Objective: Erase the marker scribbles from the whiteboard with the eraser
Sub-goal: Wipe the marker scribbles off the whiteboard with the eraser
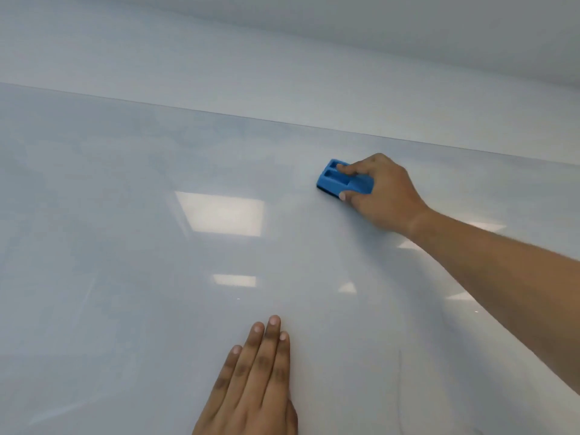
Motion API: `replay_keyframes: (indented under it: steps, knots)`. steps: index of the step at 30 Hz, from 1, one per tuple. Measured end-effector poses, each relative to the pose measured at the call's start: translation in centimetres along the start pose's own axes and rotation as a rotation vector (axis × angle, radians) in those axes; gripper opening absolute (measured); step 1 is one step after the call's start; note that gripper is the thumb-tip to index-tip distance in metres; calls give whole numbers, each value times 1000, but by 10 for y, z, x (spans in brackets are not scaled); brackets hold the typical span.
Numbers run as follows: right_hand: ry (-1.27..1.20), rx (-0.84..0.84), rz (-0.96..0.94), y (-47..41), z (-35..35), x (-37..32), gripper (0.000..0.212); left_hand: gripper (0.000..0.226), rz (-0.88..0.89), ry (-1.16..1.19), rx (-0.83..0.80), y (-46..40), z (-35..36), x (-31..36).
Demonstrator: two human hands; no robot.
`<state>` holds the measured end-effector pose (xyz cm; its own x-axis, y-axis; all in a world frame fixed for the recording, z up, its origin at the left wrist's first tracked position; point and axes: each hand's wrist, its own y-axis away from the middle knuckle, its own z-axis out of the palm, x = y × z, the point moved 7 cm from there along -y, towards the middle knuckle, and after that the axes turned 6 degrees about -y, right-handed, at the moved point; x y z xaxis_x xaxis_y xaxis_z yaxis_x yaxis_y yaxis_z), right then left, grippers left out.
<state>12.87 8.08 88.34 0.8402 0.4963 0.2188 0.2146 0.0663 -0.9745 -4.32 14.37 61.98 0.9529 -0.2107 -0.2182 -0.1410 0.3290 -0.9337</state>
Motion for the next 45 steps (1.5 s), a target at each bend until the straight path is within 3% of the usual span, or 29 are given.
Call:
replay_keyframes:
  steps: [2,4,8,10,13,16,19,22,26,28,30,32,34,36,39,45]
  knots:
    - [6,141,155,-11,-5,16,44,52,16,-15,15,-1,-2,-1]
    - [9,118,72,6,7,-6,43,52,17,-21,18,-1,-1,-1]
    - [-94,-238,-328,105,42,-74,46,54,13,25,-16,0,-5,-2]
    - [-88,-286,-352,113,34,-63,46,54,17,28,-36,1,-6,-2]
    - [7,-74,-150,72,-14,10,43,54,11,47,-71,1,-4,-2]
    - [72,184,243,51,-83,110,44,54,-19,79,-81,2,-6,0]
    - [81,280,402,79,-100,137,45,55,-27,81,-79,5,-6,2]
    - [21,214,236,120,-72,90,39,56,-43,96,-77,5,-6,1]
    - [-39,-154,-122,179,-35,24,42,56,-71,104,-92,6,-8,4]
    - [21,-231,-206,164,-43,31,43,56,-103,116,-108,4,-8,8]
    - [128,-58,-148,121,-61,64,43,56,-134,148,-121,0,-9,14]
    - [178,172,73,82,-83,101,43,56,-88,169,-133,-4,-6,29]
    - [149,257,247,65,-85,122,42,55,-54,190,-131,-6,-4,40]
    - [129,258,277,71,-80,114,41,54,-41,172,-140,-4,1,45]
    - [15,137,78,124,-61,67,37,54,-45,136,-139,0,1,47]
    - [-34,-372,-383,286,-16,-26,39,58,-51,104,-239,3,-2,48]
